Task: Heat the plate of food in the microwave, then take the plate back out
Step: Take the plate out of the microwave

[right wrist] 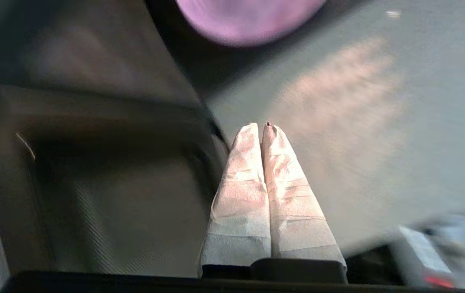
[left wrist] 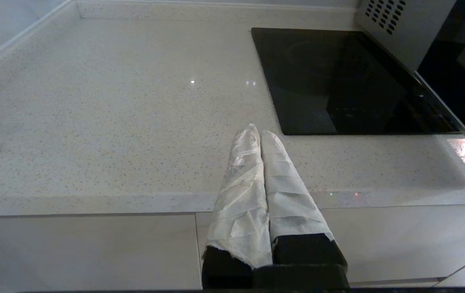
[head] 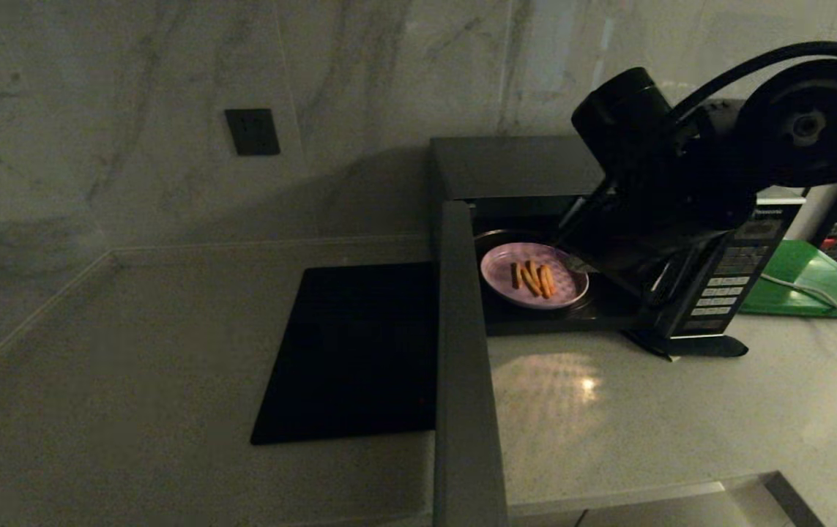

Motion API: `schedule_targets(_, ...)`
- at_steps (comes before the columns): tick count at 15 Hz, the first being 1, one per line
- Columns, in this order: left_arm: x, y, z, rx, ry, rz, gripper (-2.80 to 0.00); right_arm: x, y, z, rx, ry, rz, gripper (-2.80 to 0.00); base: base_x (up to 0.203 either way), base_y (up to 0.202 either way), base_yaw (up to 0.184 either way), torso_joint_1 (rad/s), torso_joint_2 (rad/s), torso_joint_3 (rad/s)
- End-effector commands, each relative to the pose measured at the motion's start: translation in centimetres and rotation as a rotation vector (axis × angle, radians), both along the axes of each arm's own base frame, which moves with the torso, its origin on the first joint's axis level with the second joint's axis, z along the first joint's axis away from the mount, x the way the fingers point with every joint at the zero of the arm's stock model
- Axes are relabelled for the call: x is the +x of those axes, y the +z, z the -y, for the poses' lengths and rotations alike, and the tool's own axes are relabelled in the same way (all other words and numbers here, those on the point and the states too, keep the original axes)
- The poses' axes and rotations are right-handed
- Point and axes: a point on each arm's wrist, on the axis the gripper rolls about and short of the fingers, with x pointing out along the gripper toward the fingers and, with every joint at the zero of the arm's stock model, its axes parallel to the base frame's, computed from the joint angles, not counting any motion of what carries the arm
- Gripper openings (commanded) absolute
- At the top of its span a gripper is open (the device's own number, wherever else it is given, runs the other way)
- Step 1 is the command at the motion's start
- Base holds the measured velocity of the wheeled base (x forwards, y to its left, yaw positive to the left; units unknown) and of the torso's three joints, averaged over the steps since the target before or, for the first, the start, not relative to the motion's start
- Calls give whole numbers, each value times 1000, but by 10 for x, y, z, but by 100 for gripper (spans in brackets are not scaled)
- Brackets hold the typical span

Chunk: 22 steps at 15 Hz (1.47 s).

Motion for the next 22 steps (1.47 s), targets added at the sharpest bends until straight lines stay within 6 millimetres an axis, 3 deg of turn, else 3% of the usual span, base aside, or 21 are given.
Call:
schedule_targets(1, 0, 0, 0, -1, 0, 1, -280, 17, -8, 14, 51, -92, 4, -280, 0, 0, 0, 0, 0, 0)
schedule_targets(2, 0, 0, 0, -1, 0, 1, -280, 21, -10, 25, 77, -131, -5, -280, 0, 0, 0, 0, 0, 0)
schedule_targets(4, 0, 0, 0, -1, 0, 1, -280, 31, -12, 49, 130, -169, -26, 0, 0, 0, 0, 0, 0, 0)
schedule_targets(6, 0, 0, 0, -1, 0, 1, -280, 31, -16, 65, 142, -174, -58, 0, 0, 0, 0, 0, 0, 0)
schedule_targets(8, 0, 0, 0, -1, 2, 1, -280, 27, -16, 64, 141, -174, -80, 0, 0, 0, 0, 0, 0, 0)
schedule_targets(11, 0, 0, 0, -1, 0, 1, -280, 9, -18, 59, 98, -134, -251, 0, 0, 0, 0, 0, 0, 0)
schedule_targets(14, 0, 0, 0, -1, 0, 1, -280, 16, -29, 55, 163, -102, -283, 0, 0, 0, 0, 0, 0, 0)
schedule_targets(18, 0, 0, 0, -1, 2, 1, -280, 33, -45, 53, 318, -128, -173, 0, 0, 0, 0, 0, 0, 0)
schedule_targets(22, 0, 0, 0, -1, 2, 1, -280, 48, -64, 54, 273, -160, -134, 0, 0, 0, 0, 0, 0, 0)
